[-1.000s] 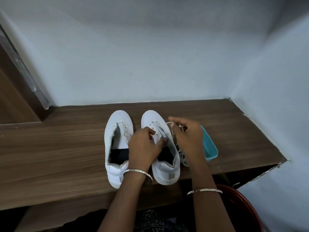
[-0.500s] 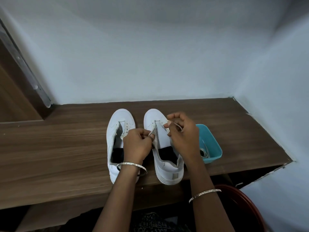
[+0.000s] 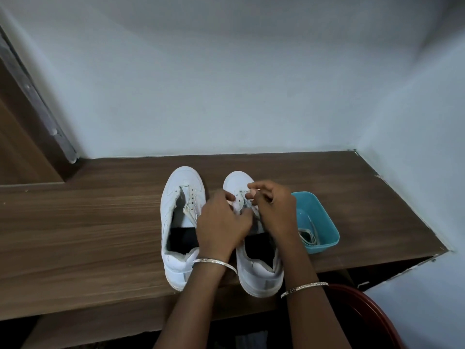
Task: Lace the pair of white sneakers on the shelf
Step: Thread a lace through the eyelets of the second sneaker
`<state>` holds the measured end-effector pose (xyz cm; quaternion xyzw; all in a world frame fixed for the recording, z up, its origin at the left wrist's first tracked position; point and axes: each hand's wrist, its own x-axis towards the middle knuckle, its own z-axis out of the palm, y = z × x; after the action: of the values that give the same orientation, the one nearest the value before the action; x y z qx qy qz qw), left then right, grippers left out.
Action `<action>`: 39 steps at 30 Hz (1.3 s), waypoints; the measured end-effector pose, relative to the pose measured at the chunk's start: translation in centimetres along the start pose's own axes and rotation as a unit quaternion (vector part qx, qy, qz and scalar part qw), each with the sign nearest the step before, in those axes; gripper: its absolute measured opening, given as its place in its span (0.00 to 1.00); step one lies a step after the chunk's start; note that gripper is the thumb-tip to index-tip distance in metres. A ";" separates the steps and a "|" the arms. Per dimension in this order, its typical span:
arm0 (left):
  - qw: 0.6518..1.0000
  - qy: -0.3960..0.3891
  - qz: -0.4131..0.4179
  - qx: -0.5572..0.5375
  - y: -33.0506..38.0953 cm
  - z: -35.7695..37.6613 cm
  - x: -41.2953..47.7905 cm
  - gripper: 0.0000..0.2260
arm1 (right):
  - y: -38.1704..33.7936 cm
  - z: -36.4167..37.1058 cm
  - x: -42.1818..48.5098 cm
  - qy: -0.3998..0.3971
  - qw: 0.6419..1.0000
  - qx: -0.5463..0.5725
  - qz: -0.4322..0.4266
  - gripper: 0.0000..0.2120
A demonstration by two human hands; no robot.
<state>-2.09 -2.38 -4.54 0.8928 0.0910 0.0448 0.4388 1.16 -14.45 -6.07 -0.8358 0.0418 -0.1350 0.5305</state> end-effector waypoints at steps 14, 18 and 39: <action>0.998 0.033 -0.054 -0.011 -0.1 0.3 1.3 0.17 | -0.2 1.1 1.2 -0.003 0.999 -0.036 0.026 0.05; 0.996 0.021 -0.067 -0.051 -0.4 -0.1 1.6 0.17 | -0.2 1.3 0.7 -0.023 0.999 -0.035 0.007 0.03; 0.989 -0.011 -0.095 -0.114 -0.9 0.2 2.1 0.13 | 1.1 0.5 1.0 -0.060 0.997 -0.031 -0.038 0.05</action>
<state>-0.14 -1.57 -5.34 0.8247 0.1653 0.0030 0.5408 2.31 -14.68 -7.12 -0.8593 -0.0184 -0.1032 0.5006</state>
